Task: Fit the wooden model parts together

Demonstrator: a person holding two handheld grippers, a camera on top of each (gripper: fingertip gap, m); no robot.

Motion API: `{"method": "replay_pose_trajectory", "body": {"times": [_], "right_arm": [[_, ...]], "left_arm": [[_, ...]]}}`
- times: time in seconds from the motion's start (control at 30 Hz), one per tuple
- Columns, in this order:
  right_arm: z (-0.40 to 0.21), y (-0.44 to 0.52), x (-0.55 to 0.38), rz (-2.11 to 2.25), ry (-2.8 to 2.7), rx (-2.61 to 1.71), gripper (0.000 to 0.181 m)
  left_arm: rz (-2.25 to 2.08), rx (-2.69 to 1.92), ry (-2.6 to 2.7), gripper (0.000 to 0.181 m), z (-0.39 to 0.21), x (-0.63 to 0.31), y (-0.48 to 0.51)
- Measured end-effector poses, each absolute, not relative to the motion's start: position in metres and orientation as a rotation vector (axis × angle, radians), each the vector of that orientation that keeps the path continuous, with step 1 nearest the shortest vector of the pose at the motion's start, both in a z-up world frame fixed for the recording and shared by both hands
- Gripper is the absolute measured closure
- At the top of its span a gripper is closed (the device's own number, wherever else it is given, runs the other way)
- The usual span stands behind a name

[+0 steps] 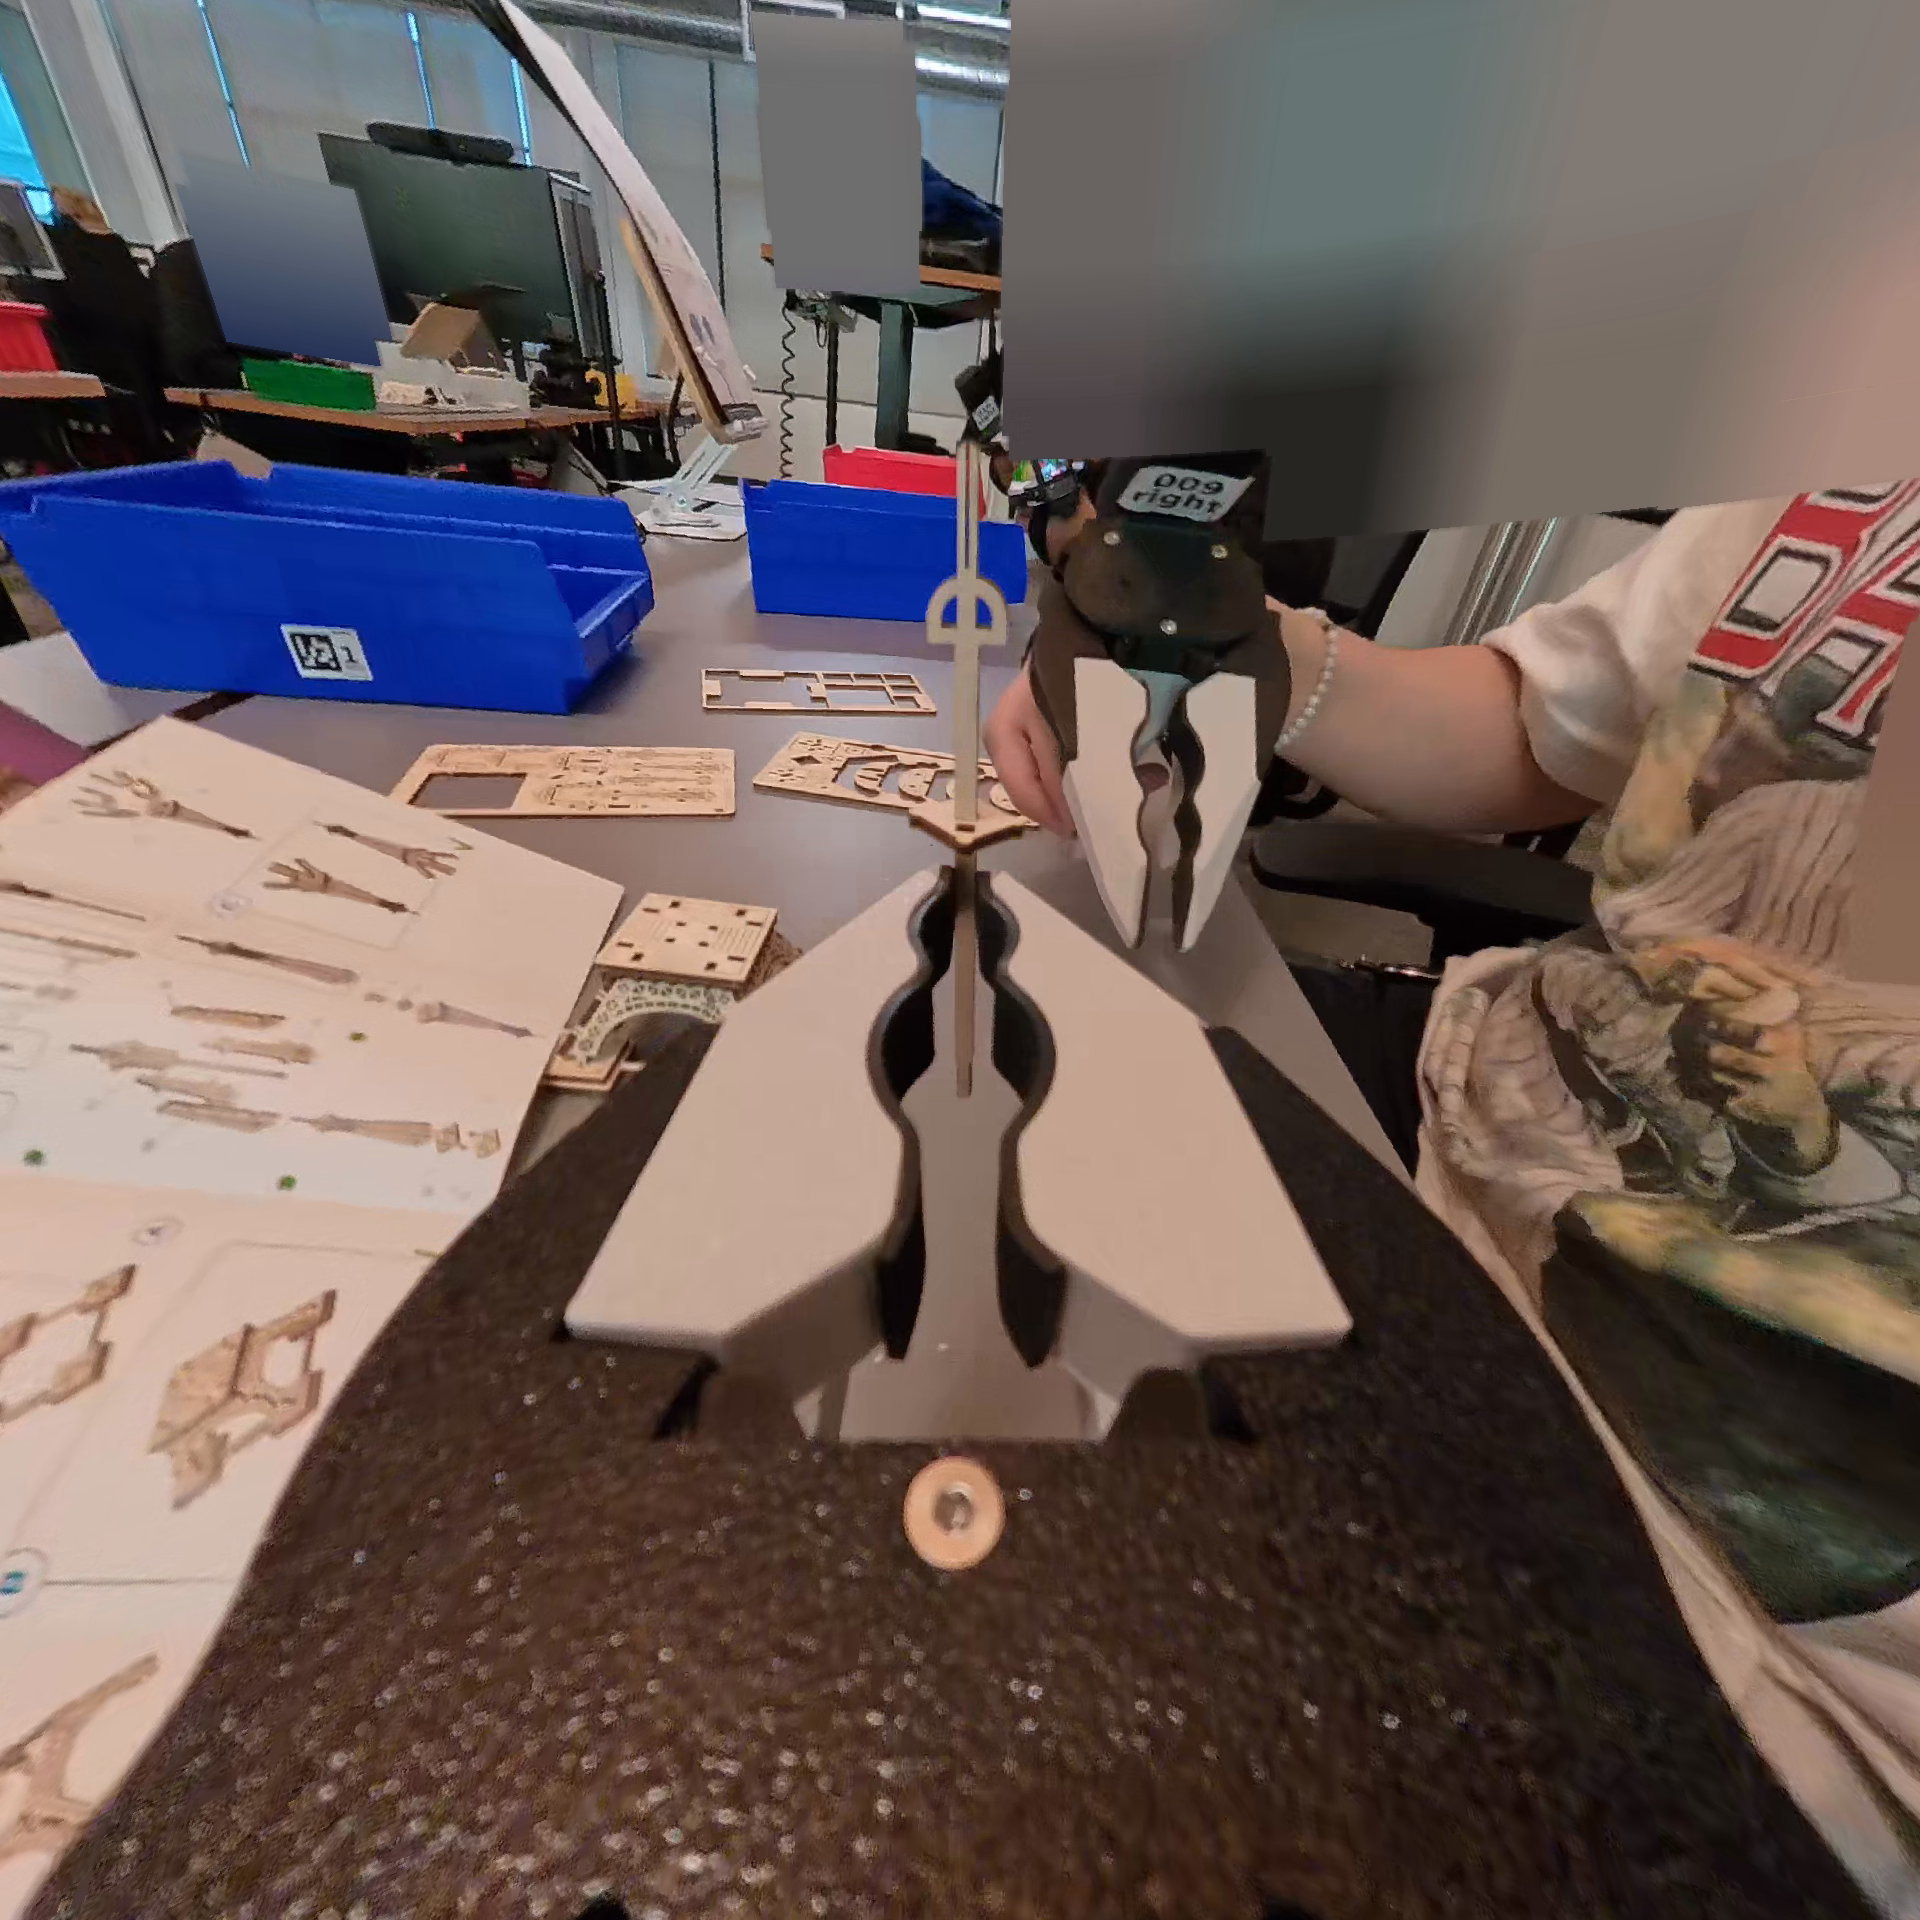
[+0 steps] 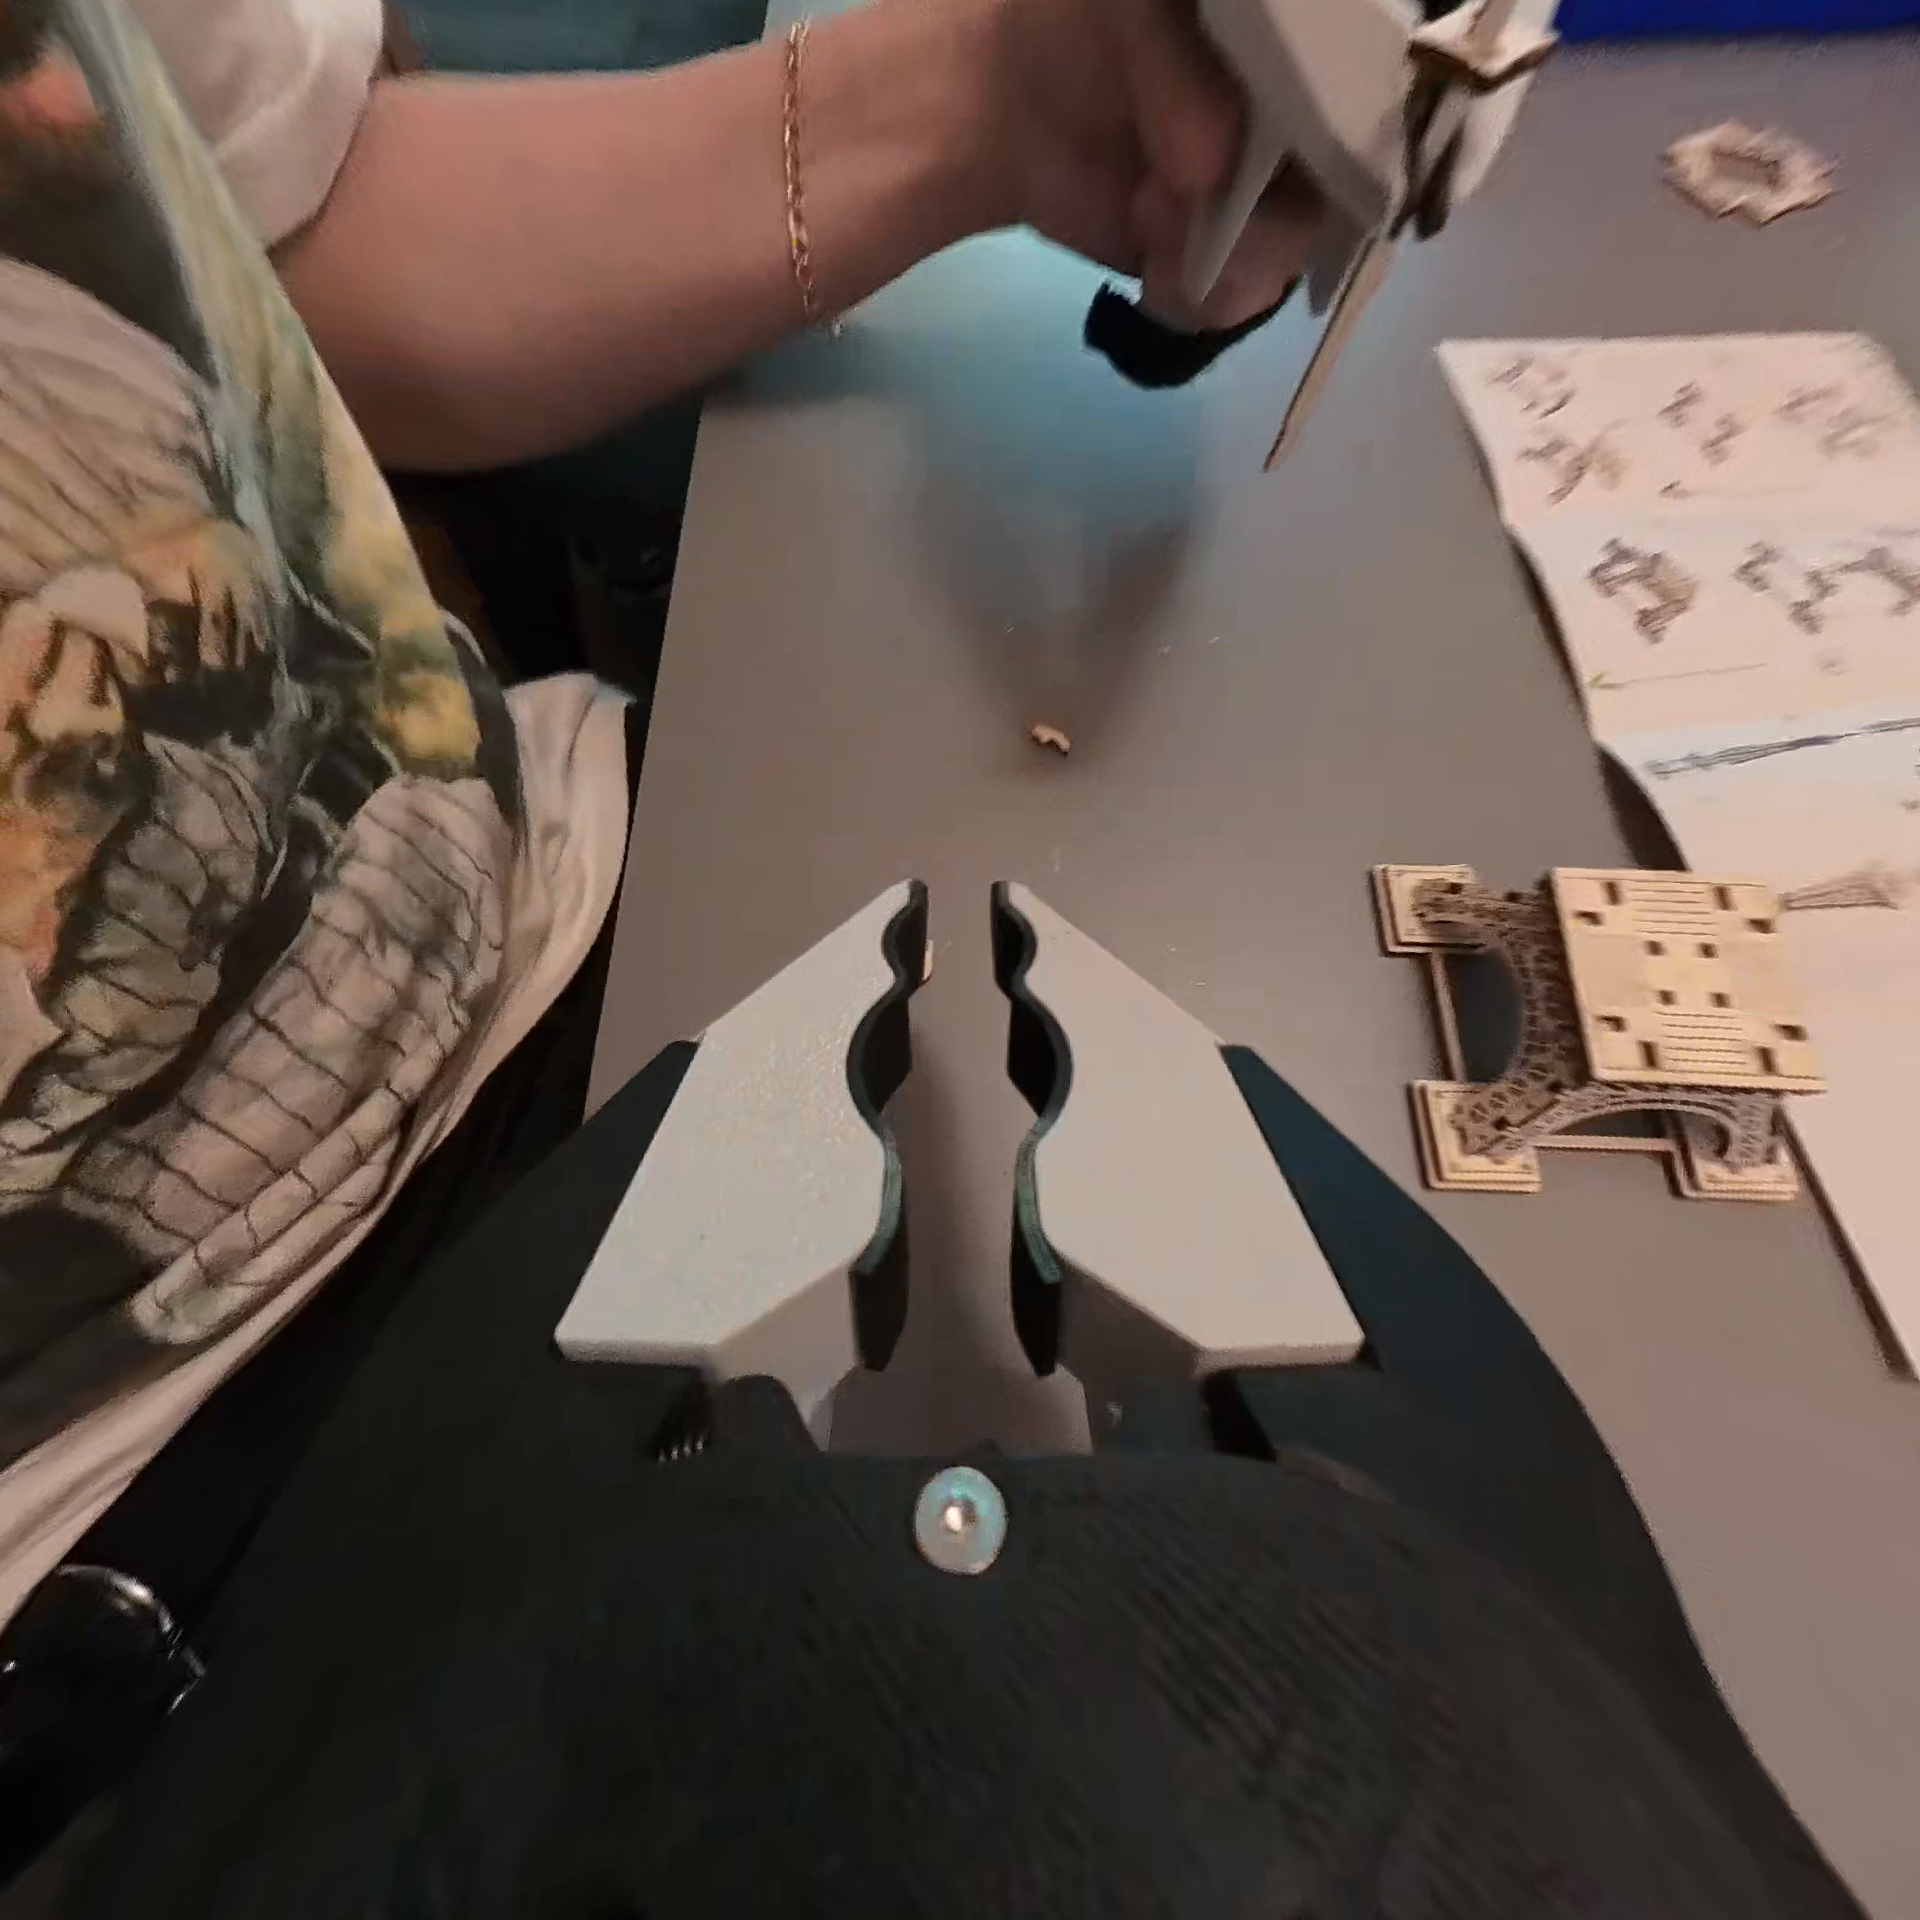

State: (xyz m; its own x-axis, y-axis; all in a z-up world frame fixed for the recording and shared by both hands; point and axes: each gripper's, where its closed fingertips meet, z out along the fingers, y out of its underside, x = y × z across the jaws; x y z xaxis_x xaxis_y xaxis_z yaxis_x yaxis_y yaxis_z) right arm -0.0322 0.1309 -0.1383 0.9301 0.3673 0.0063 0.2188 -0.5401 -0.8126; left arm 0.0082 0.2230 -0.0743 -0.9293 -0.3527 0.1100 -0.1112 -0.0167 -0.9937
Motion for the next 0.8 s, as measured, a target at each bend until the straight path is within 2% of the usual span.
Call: {"method": "replay_pose_trajectory", "body": {"times": [0.3, 0.8], "right_arm": [[-0.171, 0.128, -0.03, 0.009, -0.389, -2.417, 0.171], [-0.164, 0.135, -0.028, -0.209, -0.069, -2.334, 0.172]], "left_arm": [[-2.249, -0.508, 1.902, 0.181, -0.056, 0.008, 0.235], [-2.234, -0.416, 1.841, 0.181, -0.034, 0.004, 0.22]]}}
